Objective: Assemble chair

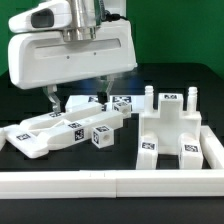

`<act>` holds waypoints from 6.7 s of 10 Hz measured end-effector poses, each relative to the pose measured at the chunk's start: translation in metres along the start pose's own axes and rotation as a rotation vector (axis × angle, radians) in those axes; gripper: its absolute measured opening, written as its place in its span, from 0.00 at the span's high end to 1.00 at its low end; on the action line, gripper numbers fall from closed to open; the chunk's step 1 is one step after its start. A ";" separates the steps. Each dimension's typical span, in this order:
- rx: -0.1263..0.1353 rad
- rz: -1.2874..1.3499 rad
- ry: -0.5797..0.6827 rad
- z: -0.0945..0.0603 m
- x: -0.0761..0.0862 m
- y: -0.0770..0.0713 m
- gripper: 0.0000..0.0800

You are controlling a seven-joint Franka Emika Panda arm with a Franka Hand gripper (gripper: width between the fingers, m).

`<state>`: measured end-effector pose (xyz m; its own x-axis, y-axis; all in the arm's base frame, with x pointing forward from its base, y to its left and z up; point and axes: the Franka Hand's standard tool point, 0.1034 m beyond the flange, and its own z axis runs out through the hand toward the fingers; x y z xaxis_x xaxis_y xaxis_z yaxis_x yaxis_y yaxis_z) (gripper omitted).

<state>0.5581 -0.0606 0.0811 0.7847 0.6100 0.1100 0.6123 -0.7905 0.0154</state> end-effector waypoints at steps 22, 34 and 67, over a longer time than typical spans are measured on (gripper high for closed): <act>0.160 -1.060 -0.129 0.057 -0.075 -0.032 0.19; 0.170 -1.033 -0.133 0.063 -0.079 -0.032 0.64; -0.029 0.792 -0.114 -0.053 0.070 -0.094 0.64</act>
Offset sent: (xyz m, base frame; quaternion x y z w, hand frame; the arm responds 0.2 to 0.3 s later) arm 0.0000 0.0000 0.0000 0.0000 0.0000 -0.1938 0.9810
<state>0.5498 0.0535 0.1404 0.9912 -0.1325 -0.0028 -0.1325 -0.9912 0.0015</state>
